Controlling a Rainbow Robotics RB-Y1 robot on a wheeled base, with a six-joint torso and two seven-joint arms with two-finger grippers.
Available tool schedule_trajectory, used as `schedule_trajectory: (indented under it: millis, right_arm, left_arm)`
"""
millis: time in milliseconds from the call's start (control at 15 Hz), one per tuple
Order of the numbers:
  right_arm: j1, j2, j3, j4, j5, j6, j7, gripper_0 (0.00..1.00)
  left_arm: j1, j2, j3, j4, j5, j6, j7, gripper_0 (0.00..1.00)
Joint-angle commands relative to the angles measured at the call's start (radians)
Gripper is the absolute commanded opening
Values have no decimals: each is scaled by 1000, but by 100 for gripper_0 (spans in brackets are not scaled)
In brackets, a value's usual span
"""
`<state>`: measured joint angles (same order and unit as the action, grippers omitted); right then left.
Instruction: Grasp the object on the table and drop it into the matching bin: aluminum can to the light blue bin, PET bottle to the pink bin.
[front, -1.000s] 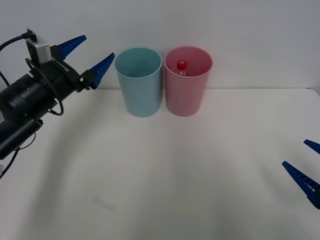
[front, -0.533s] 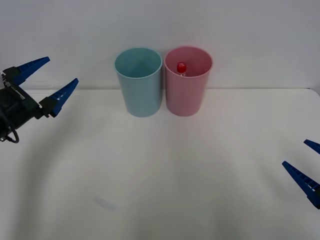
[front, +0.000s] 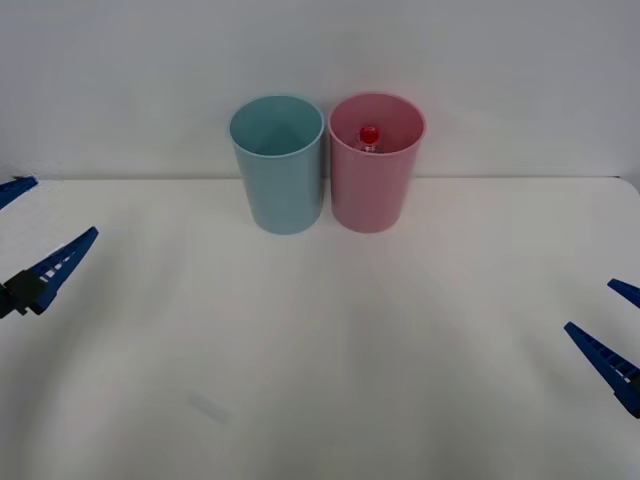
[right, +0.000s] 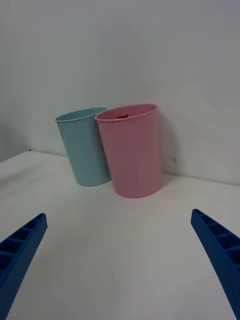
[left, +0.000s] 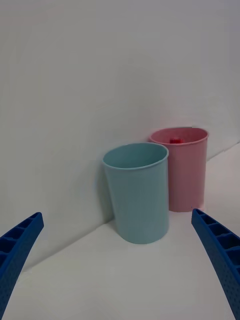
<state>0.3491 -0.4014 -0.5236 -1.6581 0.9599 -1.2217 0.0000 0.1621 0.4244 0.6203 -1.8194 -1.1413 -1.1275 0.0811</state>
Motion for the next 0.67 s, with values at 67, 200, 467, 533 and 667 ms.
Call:
schedule_trajectory:
  millis: [67,200,467,533,667]
  right_arm:
    - [0,0,0,0,0,0,0,100]
    - [0,0,0,0,0,0,0,100]
    - [0,0,0,0,0,0,0,100]
    - [0,0,0,0,0,0,0,100]
    - [0,0,0,0,0,0,0,100]
  left_arm:
    - [66,31,35,0,20,-21,-17,100]
    - [111,53,45,0,37,-20,-34,100]
    - [195,60,62,0,69,-21,-90,100]
    - [215,60,64,2,80,-21,-98,100]
    - [258,62,85,0,89,-31,-112,100]
